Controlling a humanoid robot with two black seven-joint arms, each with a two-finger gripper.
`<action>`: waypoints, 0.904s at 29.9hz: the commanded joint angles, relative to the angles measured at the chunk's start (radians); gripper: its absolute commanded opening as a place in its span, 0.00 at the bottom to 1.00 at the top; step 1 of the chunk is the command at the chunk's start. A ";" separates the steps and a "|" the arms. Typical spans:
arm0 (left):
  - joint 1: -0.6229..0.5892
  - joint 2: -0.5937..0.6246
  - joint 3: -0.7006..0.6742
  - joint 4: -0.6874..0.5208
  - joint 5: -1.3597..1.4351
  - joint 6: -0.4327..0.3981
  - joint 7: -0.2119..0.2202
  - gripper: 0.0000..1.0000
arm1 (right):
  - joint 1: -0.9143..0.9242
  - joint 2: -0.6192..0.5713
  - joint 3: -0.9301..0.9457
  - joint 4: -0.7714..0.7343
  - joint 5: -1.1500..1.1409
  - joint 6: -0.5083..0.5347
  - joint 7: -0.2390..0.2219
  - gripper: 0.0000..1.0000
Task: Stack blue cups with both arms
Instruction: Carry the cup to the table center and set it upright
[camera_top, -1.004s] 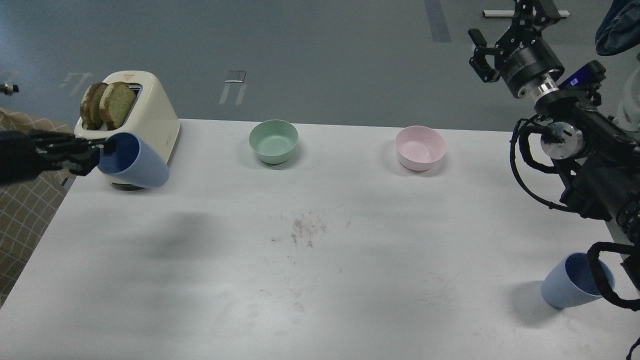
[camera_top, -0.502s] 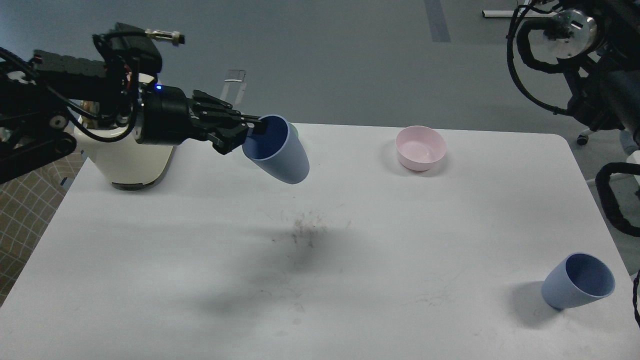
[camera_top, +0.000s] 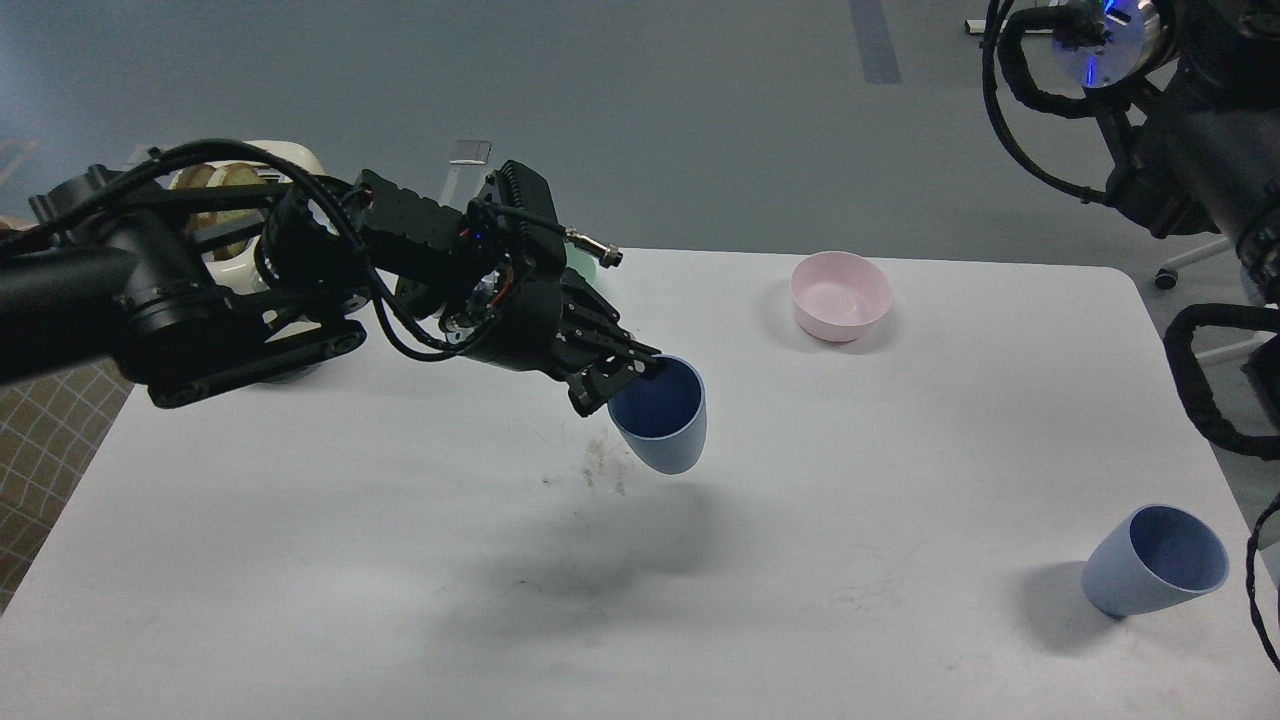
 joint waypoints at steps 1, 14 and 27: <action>-0.001 -0.067 0.029 0.049 0.065 -0.001 0.000 0.00 | -0.007 0.000 0.000 0.000 0.002 0.000 0.000 1.00; -0.006 -0.133 0.113 0.113 0.179 -0.007 0.000 0.00 | -0.017 -0.006 -0.001 0.000 0.002 0.000 0.000 1.00; -0.001 -0.131 0.119 0.112 0.168 -0.041 0.000 0.46 | -0.031 -0.008 -0.001 0.002 0.003 0.000 0.000 1.00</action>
